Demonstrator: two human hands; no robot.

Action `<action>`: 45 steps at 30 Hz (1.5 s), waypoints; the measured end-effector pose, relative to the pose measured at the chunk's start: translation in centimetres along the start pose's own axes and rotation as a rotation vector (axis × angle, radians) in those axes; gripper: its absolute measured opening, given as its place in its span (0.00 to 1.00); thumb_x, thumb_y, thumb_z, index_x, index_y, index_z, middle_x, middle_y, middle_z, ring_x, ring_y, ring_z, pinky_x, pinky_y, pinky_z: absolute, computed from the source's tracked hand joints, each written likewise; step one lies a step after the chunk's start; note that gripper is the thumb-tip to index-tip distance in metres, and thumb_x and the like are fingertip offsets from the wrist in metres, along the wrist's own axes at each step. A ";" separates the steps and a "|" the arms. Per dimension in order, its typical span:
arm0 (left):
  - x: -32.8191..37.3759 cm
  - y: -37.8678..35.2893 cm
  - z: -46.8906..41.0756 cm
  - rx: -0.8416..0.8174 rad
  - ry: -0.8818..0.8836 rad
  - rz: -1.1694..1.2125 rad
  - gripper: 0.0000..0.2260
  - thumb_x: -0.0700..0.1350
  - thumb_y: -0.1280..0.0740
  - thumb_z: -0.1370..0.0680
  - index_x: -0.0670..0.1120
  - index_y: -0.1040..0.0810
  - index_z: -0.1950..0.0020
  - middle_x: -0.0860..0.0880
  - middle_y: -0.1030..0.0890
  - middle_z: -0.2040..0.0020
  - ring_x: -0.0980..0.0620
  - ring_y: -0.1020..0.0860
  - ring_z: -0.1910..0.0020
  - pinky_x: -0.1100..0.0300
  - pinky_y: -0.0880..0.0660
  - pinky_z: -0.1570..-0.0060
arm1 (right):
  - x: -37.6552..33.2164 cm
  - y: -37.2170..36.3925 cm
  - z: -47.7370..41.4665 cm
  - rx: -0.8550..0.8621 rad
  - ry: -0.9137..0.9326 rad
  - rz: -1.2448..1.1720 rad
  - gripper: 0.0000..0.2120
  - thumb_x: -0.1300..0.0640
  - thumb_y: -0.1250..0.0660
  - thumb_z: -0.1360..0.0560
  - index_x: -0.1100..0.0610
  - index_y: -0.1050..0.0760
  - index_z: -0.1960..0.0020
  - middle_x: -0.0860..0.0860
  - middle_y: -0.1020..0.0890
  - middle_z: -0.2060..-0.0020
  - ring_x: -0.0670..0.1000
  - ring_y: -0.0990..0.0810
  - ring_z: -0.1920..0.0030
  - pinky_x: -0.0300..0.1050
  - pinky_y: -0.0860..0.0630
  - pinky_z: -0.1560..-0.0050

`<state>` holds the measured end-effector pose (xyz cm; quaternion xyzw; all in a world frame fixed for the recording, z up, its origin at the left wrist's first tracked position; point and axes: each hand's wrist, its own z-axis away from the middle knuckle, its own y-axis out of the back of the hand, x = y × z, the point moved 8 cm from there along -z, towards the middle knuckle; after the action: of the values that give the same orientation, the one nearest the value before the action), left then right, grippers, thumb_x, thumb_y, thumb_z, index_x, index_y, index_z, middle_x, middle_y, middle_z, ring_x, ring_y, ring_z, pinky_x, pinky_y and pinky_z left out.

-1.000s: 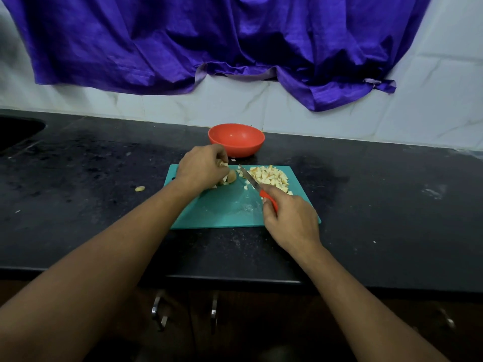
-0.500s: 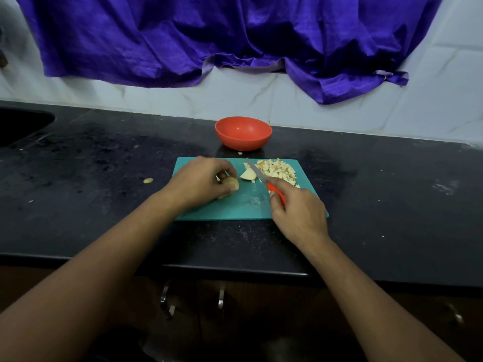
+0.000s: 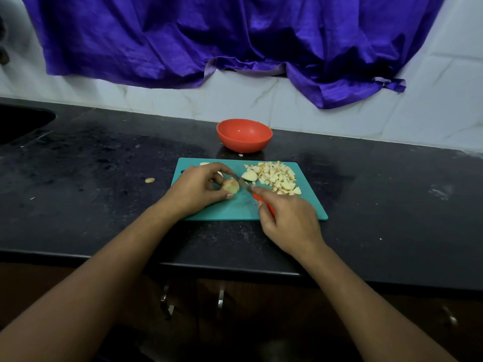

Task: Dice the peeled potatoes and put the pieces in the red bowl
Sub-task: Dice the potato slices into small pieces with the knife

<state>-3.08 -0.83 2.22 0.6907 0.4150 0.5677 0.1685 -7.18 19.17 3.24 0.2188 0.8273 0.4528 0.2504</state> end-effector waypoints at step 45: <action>0.7 0.9 0.6 0.215 0.103 -0.414 0.12 0.55 0.27 0.23 0.59 0.20 0.40 0.58 0.19 0.45 0.54 0.20 0.48 0.52 0.20 0.53 | 0.7 -0.3 -0.2 -0.029 -0.073 -0.002 0.19 0.47 0.39 0.18 0.42 0.26 0.27 0.42 0.25 0.69 0.41 0.30 0.71 0.42 0.33 0.67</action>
<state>-2.16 -0.74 3.13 0.5749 0.6138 0.5082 0.1854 -7.86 19.27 2.91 0.2308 0.8113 0.4560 0.2840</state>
